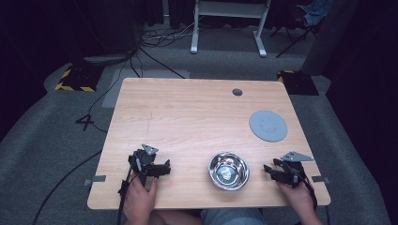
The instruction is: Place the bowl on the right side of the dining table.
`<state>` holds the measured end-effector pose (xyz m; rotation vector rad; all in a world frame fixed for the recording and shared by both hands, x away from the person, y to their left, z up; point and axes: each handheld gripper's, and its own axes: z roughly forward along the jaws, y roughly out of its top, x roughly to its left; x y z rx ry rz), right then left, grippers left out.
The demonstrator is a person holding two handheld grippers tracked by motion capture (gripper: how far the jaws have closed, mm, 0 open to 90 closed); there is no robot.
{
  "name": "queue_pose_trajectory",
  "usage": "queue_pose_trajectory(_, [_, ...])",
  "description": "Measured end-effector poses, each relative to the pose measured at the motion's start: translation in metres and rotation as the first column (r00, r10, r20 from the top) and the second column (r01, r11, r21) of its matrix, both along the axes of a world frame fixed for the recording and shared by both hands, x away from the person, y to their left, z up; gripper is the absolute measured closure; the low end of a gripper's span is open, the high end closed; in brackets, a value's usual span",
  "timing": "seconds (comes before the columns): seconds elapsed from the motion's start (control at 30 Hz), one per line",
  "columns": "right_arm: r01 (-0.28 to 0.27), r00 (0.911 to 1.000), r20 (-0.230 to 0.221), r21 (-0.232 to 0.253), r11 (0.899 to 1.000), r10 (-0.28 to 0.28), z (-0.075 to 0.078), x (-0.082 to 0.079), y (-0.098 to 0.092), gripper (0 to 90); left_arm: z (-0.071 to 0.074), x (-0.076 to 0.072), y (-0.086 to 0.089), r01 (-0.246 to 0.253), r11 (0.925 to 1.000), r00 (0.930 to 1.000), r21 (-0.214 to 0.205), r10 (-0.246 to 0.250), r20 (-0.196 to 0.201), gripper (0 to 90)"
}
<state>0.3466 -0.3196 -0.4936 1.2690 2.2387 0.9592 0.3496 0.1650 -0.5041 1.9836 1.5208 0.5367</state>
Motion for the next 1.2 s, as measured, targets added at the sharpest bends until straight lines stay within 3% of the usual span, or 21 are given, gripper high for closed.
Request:
queue_pose_trajectory(0.17, [-0.017, 0.9999, 0.000, 0.012, 1.000, 0.017, 0.014, 0.001, 0.003, 45.8, 0.000, 0.000, 0.000, 0.000, 1.0000, 1.0000, 0.000, 0.000, 0.000, 0.4])
queue_pose_trajectory(0.37, [-0.067, 0.9977, 0.000, -0.019, 0.998, 0.067, 0.031, 0.008, 0.016, 45.9, 0.000, 0.000, 0.000, 0.000, 1.0000, 1.0000, 0.000, 0.000, 0.000, 0.4])
queue_pose_trajectory(0.57, [-0.098, 0.9952, -0.002, -0.015, 0.995, 0.098, 0.045, 0.012, 0.028, 45.6, 0.000, 0.000, 0.000, 0.001, 1.0000, 1.0000, -0.003, -0.001, -0.003, 0.4])
queue_pose_trajectory(0.83, [-0.137, 0.9906, -0.009, -0.043, 0.990, 0.136, 0.057, 0.022, 0.043, 45.1, 0.000, 0.000, 0.000, 0.001, 1.0000, 1.0000, -0.004, -0.001, -0.004, 0.4])
queue_pose_trajectory(1.2, [-0.169, 0.9845, -0.051, -0.021, 0.985, 0.168, 0.066, 0.036, 0.062, 44.0, 0.000, 0.000, 0.000, 0.001, 1.0000, 1.0000, -0.004, -0.001, -0.005, 0.5])
